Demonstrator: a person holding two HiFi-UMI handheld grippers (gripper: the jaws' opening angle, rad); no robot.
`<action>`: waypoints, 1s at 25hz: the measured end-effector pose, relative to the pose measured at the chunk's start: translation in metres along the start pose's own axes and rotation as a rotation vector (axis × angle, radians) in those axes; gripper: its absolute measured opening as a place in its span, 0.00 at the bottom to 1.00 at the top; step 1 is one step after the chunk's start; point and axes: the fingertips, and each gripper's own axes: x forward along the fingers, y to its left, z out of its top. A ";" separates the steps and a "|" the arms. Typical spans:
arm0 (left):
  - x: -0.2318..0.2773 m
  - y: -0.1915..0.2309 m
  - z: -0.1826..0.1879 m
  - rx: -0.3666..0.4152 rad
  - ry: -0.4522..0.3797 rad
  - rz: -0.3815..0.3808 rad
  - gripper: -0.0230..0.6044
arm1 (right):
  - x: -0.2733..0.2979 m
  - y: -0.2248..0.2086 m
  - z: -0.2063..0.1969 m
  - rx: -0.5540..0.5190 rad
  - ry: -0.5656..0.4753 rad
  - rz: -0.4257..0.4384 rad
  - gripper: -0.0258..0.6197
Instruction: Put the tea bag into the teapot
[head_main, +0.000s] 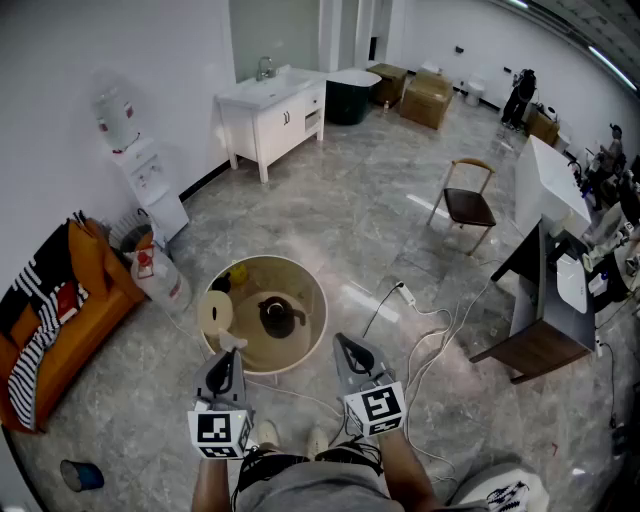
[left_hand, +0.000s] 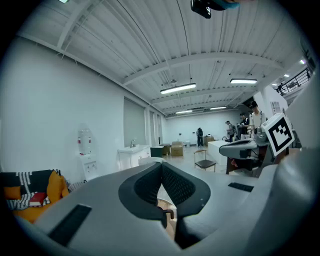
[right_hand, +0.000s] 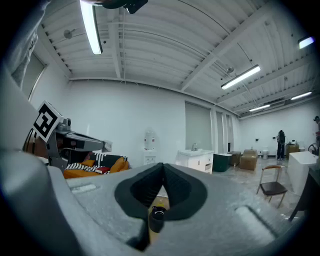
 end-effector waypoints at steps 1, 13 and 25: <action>0.000 0.000 0.000 0.002 0.000 0.000 0.06 | 0.001 0.000 0.000 -0.001 0.001 0.001 0.04; 0.007 -0.007 -0.003 -0.006 0.017 0.027 0.06 | 0.008 -0.011 -0.003 0.026 -0.001 0.034 0.04; 0.018 0.008 -0.020 -0.027 0.047 0.104 0.06 | 0.037 -0.007 -0.013 -0.020 0.021 0.123 0.04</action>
